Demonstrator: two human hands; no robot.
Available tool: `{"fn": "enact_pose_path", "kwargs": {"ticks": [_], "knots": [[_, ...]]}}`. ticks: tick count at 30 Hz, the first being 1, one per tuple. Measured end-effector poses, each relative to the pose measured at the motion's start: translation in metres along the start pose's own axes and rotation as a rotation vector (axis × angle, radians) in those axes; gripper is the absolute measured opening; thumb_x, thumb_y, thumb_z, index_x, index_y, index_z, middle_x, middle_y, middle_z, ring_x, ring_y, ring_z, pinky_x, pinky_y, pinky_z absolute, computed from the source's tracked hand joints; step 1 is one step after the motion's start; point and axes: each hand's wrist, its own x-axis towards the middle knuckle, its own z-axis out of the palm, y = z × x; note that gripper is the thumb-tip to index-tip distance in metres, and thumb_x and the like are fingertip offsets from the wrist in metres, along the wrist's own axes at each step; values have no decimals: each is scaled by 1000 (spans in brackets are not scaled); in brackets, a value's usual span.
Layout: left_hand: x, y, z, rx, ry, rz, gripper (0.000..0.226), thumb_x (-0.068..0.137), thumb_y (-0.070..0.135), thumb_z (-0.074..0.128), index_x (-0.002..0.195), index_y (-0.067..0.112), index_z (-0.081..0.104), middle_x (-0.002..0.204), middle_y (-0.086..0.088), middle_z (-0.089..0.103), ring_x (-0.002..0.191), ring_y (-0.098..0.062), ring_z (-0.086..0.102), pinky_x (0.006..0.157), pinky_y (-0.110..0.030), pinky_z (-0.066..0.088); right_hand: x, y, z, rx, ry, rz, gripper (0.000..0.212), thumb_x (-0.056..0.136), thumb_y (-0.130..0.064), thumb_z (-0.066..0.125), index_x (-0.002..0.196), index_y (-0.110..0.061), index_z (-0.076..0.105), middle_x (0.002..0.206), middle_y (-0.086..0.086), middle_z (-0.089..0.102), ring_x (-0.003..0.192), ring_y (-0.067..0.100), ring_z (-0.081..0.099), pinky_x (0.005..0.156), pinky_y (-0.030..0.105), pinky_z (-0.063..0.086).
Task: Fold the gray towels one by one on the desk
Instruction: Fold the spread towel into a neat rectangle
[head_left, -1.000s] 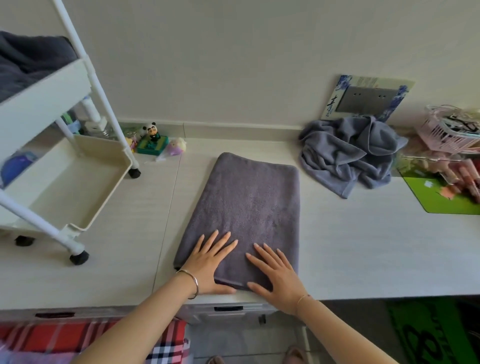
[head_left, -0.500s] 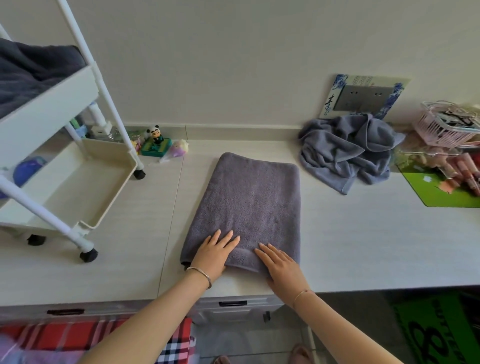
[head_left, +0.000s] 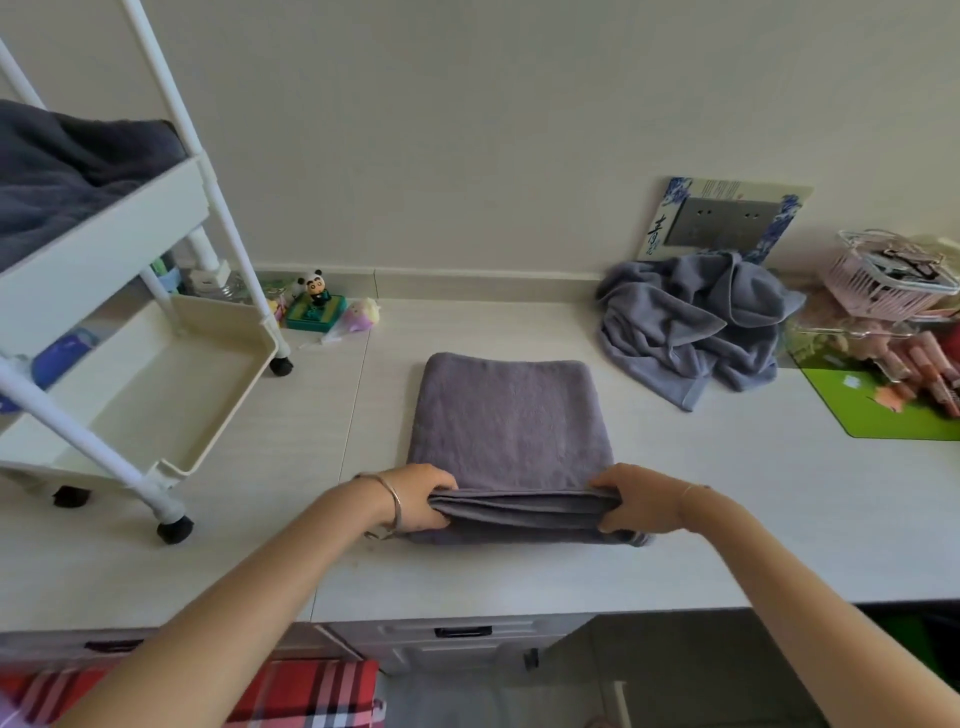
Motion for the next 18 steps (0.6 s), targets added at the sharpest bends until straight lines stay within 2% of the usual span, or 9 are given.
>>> {"fn": "enact_pose_path", "kwargs": {"ticks": [2, 4, 7, 9, 11, 12, 14, 15, 18], "knots": [[-8, 3, -25, -89, -129, 54, 9, 87, 26, 65, 87, 19, 59, 75, 9, 55, 71, -8, 51, 58, -13, 36, -4, 10, -23, 117, -106, -18, 19, 81, -19, 67, 97, -9, 64, 95, 6, 68, 86, 20, 62, 82, 28, 49], [-14, 0, -49, -239, -178, 66, 11, 86, 27, 68, 82, 21, 61, 73, 11, 58, 67, -1, 54, 60, -8, 38, -9, 17, -45, 264, -189, -40, 29, 80, -21, 70, 107, -14, 66, 105, 3, 70, 100, 18, 64, 94, 32, 49], [-14, -11, -73, -703, -104, 27, 18, 85, 20, 68, 102, 15, 66, 91, 4, 71, 82, -7, 67, 70, -16, 51, -7, 23, -74, 587, -281, -60, 47, 72, -18, 72, 118, -9, 62, 114, 6, 69, 106, 18, 64, 95, 30, 49], [4, -20, -69, -1000, 130, -58, 15, 87, 19, 65, 100, 12, 64, 92, -3, 70, 82, -15, 67, 68, -22, 54, 8, 26, -79, 802, -178, -53, 50, 72, -20, 72, 118, -4, 60, 113, 11, 68, 103, 21, 64, 89, 30, 50], [37, -37, -49, -1033, 441, -220, 18, 90, 29, 62, 93, 11, 64, 91, -9, 66, 85, -22, 62, 75, -29, 51, 35, 32, -67, 1064, 100, 5, 44, 86, -28, 64, 121, -3, 58, 108, 9, 67, 96, 19, 63, 84, 28, 50], [51, -46, -35, -1002, 539, -312, 27, 89, 38, 62, 88, 11, 64, 90, -11, 64, 84, -21, 58, 78, -32, 49, 49, 34, -56, 1176, 246, 73, 43, 92, -34, 56, 124, -6, 56, 105, 5, 68, 92, 18, 62, 81, 28, 49], [71, -64, -3, -1014, 584, -465, 41, 83, 54, 61, 78, 14, 64, 84, -12, 63, 79, -21, 57, 81, -36, 50, 68, 39, -27, 1307, 432, 221, 48, 94, -48, 47, 125, -12, 54, 103, 1, 66, 88, 17, 61, 74, 29, 48], [74, -69, 9, -1028, 573, -507, 42, 81, 57, 62, 76, 15, 63, 81, -10, 63, 78, -22, 57, 79, -36, 49, 72, 42, -14, 1313, 463, 270, 50, 92, -53, 47, 123, -14, 55, 105, 1, 64, 90, 17, 60, 73, 30, 47], [64, -67, 28, -1022, 542, -506, 38, 79, 47, 71, 83, 9, 68, 84, -7, 65, 82, -22, 60, 79, -33, 49, 60, 44, 24, 1226, 501, 306, 50, 85, -60, 54, 115, -20, 59, 114, -1, 61, 107, 20, 56, 87, 36, 47]]}}
